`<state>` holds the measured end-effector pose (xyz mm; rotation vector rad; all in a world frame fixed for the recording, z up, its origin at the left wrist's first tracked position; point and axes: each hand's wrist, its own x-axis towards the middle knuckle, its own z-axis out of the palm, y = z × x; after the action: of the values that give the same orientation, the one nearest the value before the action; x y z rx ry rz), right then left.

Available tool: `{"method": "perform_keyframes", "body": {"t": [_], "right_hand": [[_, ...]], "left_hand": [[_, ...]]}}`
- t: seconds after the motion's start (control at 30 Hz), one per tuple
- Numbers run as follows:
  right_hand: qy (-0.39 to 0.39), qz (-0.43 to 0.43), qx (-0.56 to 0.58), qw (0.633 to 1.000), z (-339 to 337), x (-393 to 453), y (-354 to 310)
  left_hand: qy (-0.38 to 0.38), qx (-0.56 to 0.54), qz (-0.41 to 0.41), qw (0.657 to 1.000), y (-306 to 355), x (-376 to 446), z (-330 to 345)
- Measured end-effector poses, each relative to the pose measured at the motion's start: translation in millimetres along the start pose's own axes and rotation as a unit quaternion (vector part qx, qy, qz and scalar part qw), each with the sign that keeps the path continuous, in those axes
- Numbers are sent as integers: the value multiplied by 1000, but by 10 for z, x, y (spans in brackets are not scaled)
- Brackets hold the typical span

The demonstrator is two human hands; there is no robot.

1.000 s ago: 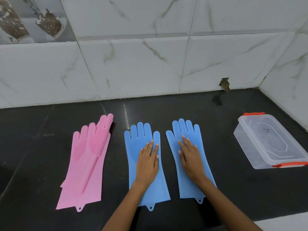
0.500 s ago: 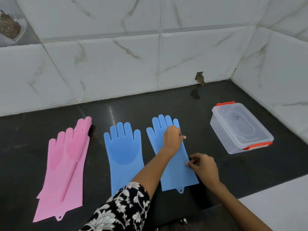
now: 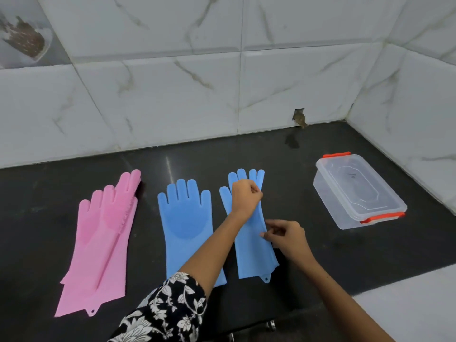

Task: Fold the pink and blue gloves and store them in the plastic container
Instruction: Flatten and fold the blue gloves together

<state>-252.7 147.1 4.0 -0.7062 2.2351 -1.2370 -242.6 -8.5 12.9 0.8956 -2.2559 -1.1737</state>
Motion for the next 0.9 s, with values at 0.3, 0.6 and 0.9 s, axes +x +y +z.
{"method": "perform_keyframes", "body": {"t": [0.3,0.6,0.9], "right_hand": [[-76,-66,46,994,781,-143,-736],[-139,-91,-94,982,1654,-272,-684],[74,1,-100,992,1269,704,-659]], "left_hand": [[131,-159,-66,976,-611,-281,-1263],[189,-111,-166,961,-1351,-729,-1561],[202,-81,-153,964,-1289,-515,-1510]]}}
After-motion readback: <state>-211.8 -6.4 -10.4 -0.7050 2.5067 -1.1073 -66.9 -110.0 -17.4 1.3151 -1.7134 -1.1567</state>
